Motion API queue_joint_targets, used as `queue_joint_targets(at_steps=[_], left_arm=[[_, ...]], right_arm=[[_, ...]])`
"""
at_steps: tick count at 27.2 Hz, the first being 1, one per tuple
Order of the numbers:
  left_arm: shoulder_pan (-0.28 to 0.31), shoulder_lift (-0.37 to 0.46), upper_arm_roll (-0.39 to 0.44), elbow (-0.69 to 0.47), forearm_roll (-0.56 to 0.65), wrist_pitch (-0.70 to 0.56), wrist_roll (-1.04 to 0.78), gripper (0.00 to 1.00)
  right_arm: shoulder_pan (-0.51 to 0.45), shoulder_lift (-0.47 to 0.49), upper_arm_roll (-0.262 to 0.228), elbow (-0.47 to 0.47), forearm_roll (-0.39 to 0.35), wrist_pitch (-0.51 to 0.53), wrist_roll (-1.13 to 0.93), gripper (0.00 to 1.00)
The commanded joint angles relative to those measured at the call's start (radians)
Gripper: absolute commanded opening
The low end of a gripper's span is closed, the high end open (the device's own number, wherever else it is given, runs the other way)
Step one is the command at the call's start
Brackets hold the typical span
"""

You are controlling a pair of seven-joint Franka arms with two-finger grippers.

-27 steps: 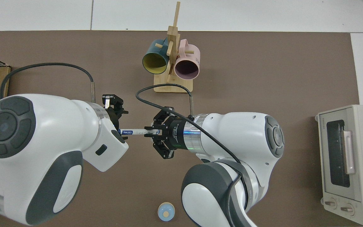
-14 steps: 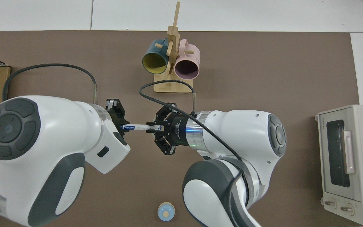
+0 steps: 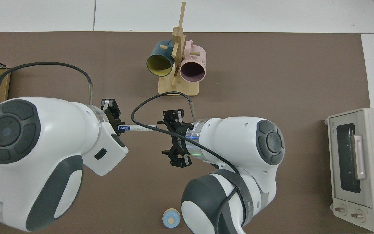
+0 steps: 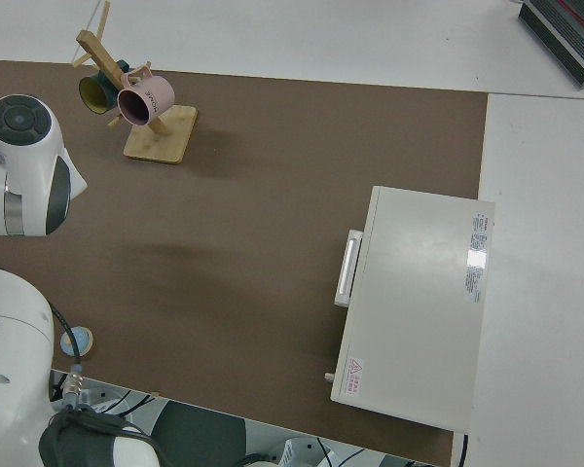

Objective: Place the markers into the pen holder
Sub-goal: 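Open the right gripper and release the marker to the left gripper, then pull the marker back with the left gripper while the right gripper retracts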

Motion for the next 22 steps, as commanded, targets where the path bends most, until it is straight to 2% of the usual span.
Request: queue_joint_targets(at_steps=[1,4,11,16,22], left_arm=[[0.009,-0.008,0.006,-0.001,0.061,-0.047,-0.012,0.00],[0.010,-0.010,0.044,-0.001,0.110,-0.079,-0.012,0.00],[0.010,-0.012,0.159,-0.001,0.145,-0.149,-0.009,0.00],[0.010,-0.013,0.240,-0.001,0.171,-0.174,-0.004,0.00],[0.010,-0.015,0.338,-0.001,0.263,-0.176,-0.003,0.00]], right_arm=[[-0.031,-0.019,-0.007,-0.001,-0.173,-0.130,-0.104,1.00],[-0.079,-0.040,-0.007,-0.006,-0.255,-0.225,-0.209,1.00],[-0.232,-0.102,-0.007,-0.010,-0.357,-0.414,-0.536,1.00],[-0.326,-0.140,-0.007,-0.009,-0.429,-0.492,-0.751,1.00],[-0.412,-0.186,-0.007,0.002,-0.526,-0.563,-1.085,1.00]])
